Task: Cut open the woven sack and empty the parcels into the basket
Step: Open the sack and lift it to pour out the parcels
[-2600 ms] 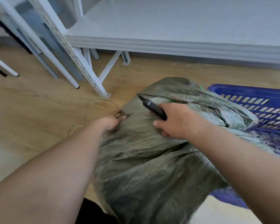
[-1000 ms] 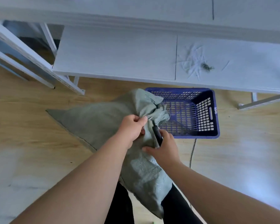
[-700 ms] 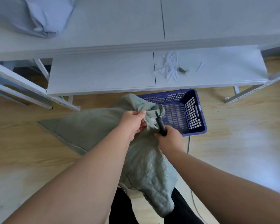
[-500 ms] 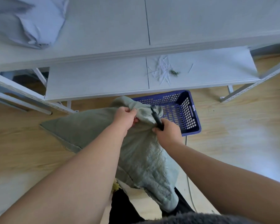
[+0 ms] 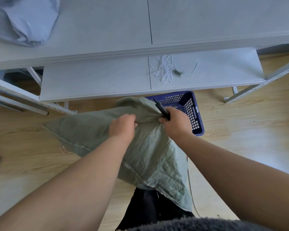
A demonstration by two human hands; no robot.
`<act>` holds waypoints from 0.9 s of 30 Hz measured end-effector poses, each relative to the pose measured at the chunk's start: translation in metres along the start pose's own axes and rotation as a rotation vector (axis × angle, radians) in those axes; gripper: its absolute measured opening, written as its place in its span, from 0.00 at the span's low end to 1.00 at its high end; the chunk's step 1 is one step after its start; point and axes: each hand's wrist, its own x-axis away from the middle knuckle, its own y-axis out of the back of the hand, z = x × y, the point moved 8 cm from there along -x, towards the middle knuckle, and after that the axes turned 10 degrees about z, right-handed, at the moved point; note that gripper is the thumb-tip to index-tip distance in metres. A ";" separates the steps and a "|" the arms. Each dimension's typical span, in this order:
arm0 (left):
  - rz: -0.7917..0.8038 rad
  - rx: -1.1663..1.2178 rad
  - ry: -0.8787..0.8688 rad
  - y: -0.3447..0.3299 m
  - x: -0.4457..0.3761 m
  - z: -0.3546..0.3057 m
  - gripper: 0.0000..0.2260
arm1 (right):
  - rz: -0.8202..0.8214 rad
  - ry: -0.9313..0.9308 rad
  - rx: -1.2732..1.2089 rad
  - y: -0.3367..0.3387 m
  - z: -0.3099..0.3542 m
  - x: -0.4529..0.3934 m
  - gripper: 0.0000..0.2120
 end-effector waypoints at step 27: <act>-0.001 0.621 -0.022 0.104 -0.043 -0.049 0.15 | -0.378 -0.226 -0.564 0.041 -0.044 0.035 0.03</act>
